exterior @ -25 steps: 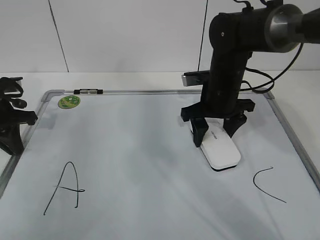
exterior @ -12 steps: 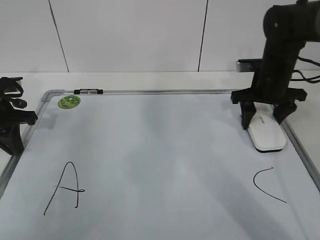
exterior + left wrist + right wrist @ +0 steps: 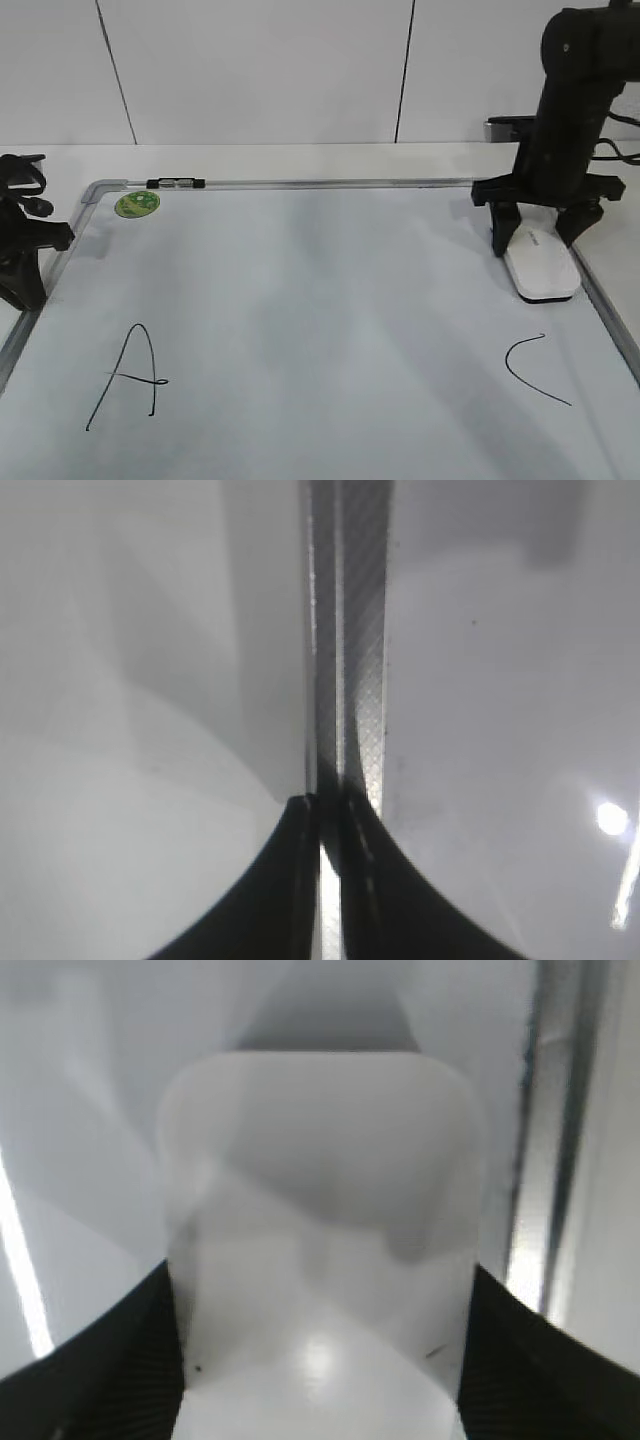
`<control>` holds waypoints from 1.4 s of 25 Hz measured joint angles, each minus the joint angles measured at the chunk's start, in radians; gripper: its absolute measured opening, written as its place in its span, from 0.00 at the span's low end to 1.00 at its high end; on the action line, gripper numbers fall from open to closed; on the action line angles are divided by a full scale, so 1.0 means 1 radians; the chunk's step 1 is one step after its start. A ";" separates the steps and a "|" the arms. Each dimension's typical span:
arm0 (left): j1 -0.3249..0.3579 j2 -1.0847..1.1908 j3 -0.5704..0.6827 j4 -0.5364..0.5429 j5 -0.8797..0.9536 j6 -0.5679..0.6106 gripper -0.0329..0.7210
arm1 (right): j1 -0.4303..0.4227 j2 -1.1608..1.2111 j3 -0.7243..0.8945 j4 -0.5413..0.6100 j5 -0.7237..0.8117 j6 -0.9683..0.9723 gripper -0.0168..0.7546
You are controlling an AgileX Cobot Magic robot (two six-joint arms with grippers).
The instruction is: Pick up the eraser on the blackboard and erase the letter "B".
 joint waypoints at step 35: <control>0.000 0.000 0.000 -0.004 0.004 0.000 0.07 | -0.041 -0.009 0.004 0.126 -0.015 -0.075 0.71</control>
